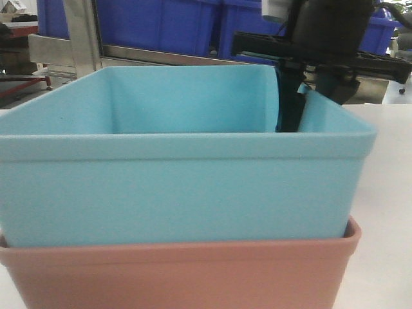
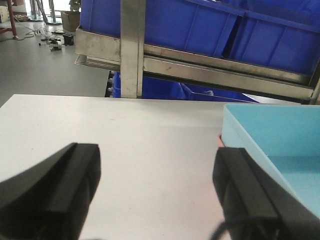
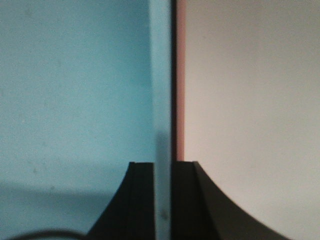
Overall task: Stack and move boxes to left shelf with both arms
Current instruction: 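Lower the light-blue box into the pink box and open the right gripper, then raise the right gripper and bring the left gripper over the stack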
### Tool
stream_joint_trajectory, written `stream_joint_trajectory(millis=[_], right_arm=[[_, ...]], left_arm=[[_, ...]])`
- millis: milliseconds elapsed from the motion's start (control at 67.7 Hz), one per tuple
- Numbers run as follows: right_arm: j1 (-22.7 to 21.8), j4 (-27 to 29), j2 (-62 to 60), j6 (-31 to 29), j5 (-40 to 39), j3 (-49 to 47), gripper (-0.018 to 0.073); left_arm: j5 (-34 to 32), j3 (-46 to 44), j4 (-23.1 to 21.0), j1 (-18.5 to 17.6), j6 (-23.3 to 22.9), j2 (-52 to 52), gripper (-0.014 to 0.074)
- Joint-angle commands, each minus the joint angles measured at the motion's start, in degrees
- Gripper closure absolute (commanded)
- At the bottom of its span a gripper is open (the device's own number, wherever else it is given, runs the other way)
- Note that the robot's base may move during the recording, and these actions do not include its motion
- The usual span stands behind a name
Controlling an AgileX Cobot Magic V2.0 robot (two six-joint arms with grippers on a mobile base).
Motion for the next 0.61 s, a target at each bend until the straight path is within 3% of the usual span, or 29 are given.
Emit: stream_joint_trajectory(millis=[0, 177, 251, 355, 429, 591], right_arm=[[-0.02, 1.04, -3.18, -0.31, -3.04, -1.00, 0.0503], [-0.02, -0.25, -3.18, -0.40, -3.55, 0.22, 0.0459], [-0.02, -1.03, -3.18, -0.78, -3.55, 0.24, 0.0346], [-0.02, -1.90, -3.71, -0.77, -3.49, 0.24, 0.0116], [-0.02, -2.71, -4.27, -0.77, -3.45, 0.24, 0.0022], [-0.02, -5.91, -5.81, -0.77, -4.45, 0.24, -0.0001]], left_arm=[[-4.72, -1.58, -0.04, 0.17, 0.14, 0.34, 0.0213], [-4.72, -1.58, -0.04, 0.17, 0.14, 0.34, 0.0213], [-4.72, -1.58, -0.04, 0.17, 0.14, 0.34, 0.0213], [-4.72, -1.58, -0.04, 0.17, 0.14, 0.34, 0.0213], [-4.72, -1.58, -0.04, 0.17, 0.14, 0.34, 0.0213], [-4.72, -1.58, -0.04, 0.17, 0.14, 0.34, 0.0213]])
